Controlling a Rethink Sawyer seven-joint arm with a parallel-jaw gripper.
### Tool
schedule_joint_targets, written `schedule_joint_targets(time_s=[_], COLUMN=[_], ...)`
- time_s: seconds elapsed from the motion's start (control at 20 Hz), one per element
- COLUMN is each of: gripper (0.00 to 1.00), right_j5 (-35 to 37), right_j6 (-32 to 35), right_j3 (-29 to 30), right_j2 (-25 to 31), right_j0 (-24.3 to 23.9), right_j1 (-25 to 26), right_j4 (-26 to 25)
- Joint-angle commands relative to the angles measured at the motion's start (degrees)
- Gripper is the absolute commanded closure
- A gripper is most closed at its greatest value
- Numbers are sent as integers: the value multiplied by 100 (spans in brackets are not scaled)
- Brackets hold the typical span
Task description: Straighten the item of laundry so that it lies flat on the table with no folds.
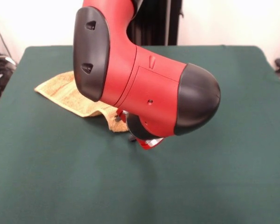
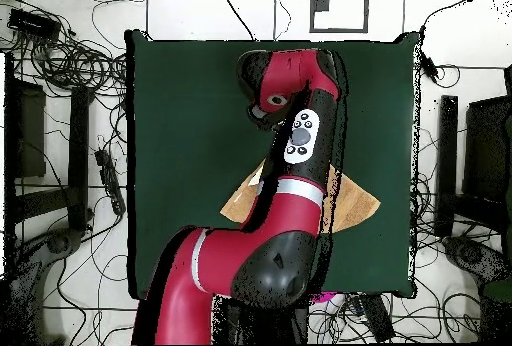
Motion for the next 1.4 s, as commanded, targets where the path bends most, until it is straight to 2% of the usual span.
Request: schedule_joint_targets(time_s=[0.05, 0.55, 0.65, 0.9, 1.4], gripper=[0, 0, 0, 0, 0], right_j5=[298, 923, 867, 79, -918], right_j6=[857, 681, 675, 870, 1054], right_j3=[792, 291, 356, 1026, 1279], right_j2=[153, -89, -63, 295, 628], right_j0=[203, 141, 134, 210, 121], right_j1=[-83, -129, -122, -72, 237], right_j4=[-135, -121, -133, -95, 35])
